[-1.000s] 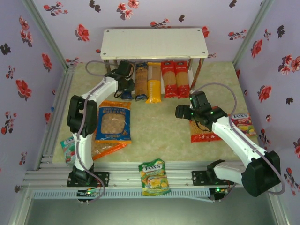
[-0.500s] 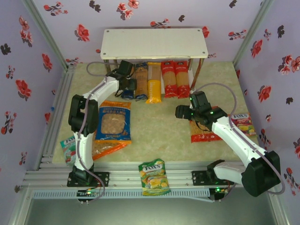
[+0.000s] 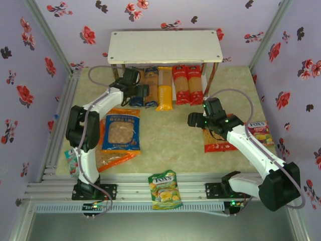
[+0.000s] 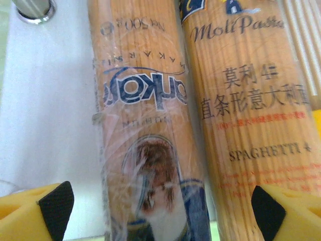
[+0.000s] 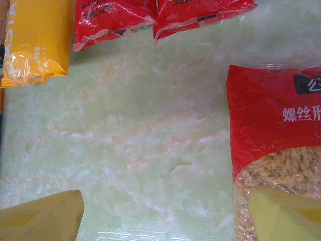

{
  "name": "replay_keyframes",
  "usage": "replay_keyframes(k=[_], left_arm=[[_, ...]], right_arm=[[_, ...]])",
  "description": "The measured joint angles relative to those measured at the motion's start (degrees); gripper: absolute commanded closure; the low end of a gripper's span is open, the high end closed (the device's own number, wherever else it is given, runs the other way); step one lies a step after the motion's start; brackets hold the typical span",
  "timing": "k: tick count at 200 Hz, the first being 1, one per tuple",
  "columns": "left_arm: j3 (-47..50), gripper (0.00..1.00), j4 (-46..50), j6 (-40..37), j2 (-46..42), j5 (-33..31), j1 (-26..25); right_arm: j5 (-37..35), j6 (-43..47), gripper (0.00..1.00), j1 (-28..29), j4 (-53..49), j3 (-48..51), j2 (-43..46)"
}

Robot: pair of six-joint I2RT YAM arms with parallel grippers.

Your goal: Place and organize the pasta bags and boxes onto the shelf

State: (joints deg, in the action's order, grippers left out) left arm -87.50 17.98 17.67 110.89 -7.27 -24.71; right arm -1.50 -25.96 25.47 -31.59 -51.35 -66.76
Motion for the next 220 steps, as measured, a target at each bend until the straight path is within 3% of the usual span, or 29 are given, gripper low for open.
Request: replay_keyframes(k=[27,71,104,133,172,220], left_arm=[[8.0,0.14,-3.78,-0.31,-8.7,-0.48,-2.69],[23.74,0.22,-1.42,1.81,-32.35,-7.37,-15.17],[30.67,0.21,6.95,6.03,-47.08,-15.5,-12.35],[38.88,0.16,12.76,10.16,-54.53,-18.38,-9.68],[43.67,0.15,16.65,12.5,-59.43,-18.49,-6.1],[43.67,0.15,16.72,12.98,-61.33,-17.73,-4.85]], right_arm=[[0.33,0.0,0.15,0.0,0.02,0.0,0.0],[8.24,-0.11,0.19,0.79,1.97,0.37,-0.02],[17.49,-2.25,0.18,8.98,8.7,1.9,-3.26],[21.53,-6.64,0.18,17.38,17.49,3.5,-10.73],[22.64,-13.2,0.18,23.69,27.67,3.67,-22.23],[22.99,-18.14,0.19,27.8,34.32,-4.02,-36.57]])
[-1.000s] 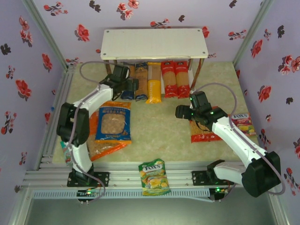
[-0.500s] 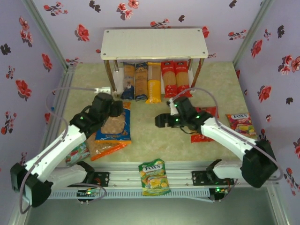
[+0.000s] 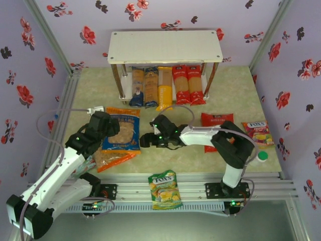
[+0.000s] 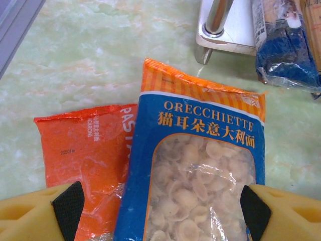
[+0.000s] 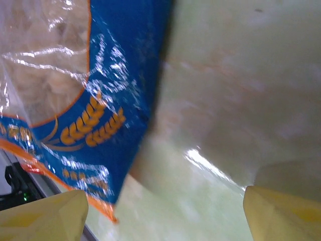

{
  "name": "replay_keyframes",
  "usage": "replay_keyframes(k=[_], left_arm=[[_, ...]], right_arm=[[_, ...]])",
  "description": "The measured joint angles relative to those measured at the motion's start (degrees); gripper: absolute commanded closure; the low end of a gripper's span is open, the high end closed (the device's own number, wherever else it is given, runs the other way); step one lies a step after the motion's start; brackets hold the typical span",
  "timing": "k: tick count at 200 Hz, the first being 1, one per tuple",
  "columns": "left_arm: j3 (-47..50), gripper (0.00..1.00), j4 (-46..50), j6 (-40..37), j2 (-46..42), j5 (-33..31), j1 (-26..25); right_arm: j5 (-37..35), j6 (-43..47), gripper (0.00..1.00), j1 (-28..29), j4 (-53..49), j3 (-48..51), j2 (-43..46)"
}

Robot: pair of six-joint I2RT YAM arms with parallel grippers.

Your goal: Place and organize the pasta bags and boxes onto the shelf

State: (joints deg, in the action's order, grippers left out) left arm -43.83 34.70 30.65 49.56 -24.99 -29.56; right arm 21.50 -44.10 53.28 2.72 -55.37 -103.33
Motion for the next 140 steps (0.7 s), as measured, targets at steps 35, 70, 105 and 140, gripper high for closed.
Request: replay_keyframes(k=[35,70,105,140], left_arm=[[0.2,0.14,0.2,0.17,-1.46,0.44,0.61],[0.63,0.14,0.61,0.17,-3.8,0.59,1.44],[0.94,0.13,0.74,0.17,-4.07,0.76,1.79],[0.94,0.13,0.7,0.17,-4.07,1.16,1.99]], right_arm=[[2.1,-3.1,0.21,1.18,4.55,-4.24,-5.55],[3.21,-5.44,0.21,1.4,6.01,-6.25,-7.54],[4.28,-6.78,0.24,2.78,7.19,-8.85,-10.03],[4.68,-7.69,0.48,3.76,7.89,-9.6,-11.13]])
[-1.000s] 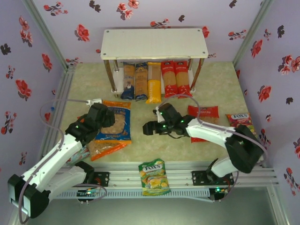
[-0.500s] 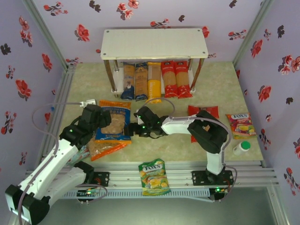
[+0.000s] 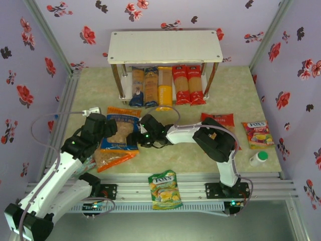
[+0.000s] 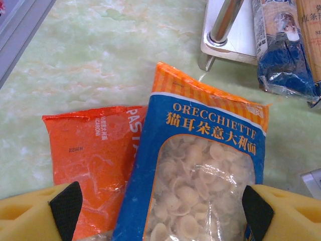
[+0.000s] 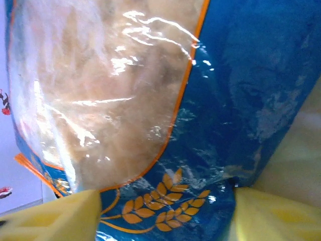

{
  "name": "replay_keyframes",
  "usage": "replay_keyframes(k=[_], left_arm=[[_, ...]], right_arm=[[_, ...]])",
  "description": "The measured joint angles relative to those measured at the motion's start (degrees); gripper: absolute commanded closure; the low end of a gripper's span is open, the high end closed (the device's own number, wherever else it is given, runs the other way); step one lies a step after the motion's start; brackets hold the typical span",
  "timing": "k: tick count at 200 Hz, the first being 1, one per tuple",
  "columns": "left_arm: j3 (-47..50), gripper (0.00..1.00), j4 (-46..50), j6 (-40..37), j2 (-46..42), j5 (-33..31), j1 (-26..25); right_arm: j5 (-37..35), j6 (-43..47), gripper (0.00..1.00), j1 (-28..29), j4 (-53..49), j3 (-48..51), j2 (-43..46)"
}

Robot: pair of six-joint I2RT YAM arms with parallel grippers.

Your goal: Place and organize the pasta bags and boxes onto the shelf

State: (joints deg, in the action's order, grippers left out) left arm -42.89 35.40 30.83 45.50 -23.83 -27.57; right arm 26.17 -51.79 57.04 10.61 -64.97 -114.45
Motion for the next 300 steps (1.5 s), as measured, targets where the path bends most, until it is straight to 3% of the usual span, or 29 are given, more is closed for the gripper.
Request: replay_keyframes(k=[18,55,104,241,257,293,300], left_arm=[[0.07,0.14,-0.17,0.0,0.0,0.13,0.11],[0.96,0.14,-0.46,0.0,-0.04,0.52,0.22],[1.07,0.14,-0.59,0.0,0.11,0.92,0.22],[3.58,0.11,-4.39,-0.02,9.01,3.3,0.59],[3.61,0.11,-4.81,-0.02,9.31,3.48,0.59],[3.61,0.11,-4.92,-0.02,9.35,3.52,0.63],[3.61,0.11,-4.92,-0.02,9.33,3.52,0.7]], right_arm=[[-0.17,-0.22,0.69,0.35,-0.61,0.04,0.02],[-2.51,1.57,1.0,0.35,-4.92,0.15,1.49],[-8.13,4.9,1.0,-1.46,-12.46,3.43,9.57],[-21.03,13.29,1.0,-15.63,-35.34,21.68,37.38],[-21.81,13.99,0.81,-17.05,-37.42,22.43,38.88],[-23.52,15.39,0.82,-18.01,-40.33,22.49,39.39],[-24.0,15.58,0.78,-18.01,-41.07,22.49,39.8]])
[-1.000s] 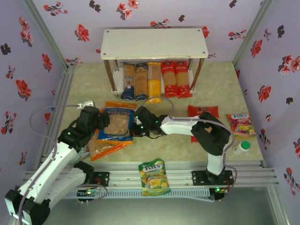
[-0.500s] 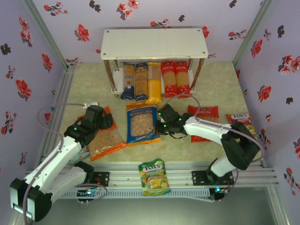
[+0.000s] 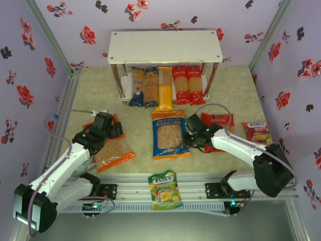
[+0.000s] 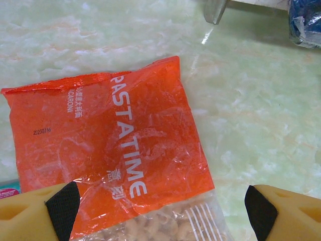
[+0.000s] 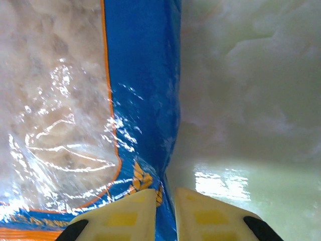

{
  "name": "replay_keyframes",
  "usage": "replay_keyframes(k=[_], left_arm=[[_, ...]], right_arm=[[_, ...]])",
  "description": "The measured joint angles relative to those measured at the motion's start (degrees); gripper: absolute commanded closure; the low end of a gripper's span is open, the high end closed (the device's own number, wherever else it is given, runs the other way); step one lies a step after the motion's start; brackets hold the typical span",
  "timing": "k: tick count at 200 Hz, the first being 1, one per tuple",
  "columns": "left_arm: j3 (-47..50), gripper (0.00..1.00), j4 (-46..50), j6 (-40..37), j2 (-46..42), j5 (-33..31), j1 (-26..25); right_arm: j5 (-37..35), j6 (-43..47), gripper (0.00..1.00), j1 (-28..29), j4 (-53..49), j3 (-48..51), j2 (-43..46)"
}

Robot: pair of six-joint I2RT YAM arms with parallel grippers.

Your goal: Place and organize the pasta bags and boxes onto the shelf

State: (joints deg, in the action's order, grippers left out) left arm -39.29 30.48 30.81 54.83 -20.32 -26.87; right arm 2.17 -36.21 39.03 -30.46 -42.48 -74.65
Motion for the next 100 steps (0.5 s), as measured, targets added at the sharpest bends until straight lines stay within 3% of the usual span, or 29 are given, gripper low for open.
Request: replay_keyframes(k=[9,26,58,73,100], left_arm=[[0.0,0.11,0.02,0.0,-0.04,-0.02,0.07],[0.0,0.11,0.02,0.0,-0.09,-0.02,0.22],[-0.02,0.08,0.02,0.17,-1.25,0.0,0.33],[-0.02,0.08,0.02,0.31,-2.47,0.0,0.44],[-0.09,0.08,0.22,0.5,-5.81,0.09,0.66]], right_arm=[[-0.83,0.15,0.65,0.0,-0.98,0.0,0.9],[-2.1,1.62,0.51,-0.04,-2.49,-0.02,3.26],[-1.84,3.28,0.34,1.09,-2.86,-2.34,5.81],[-1.01,4.02,0.28,3.65,-2.25,-4.76,5.18],[4.42,4.31,0.28,9.6,2.8,-9.22,0.39]])
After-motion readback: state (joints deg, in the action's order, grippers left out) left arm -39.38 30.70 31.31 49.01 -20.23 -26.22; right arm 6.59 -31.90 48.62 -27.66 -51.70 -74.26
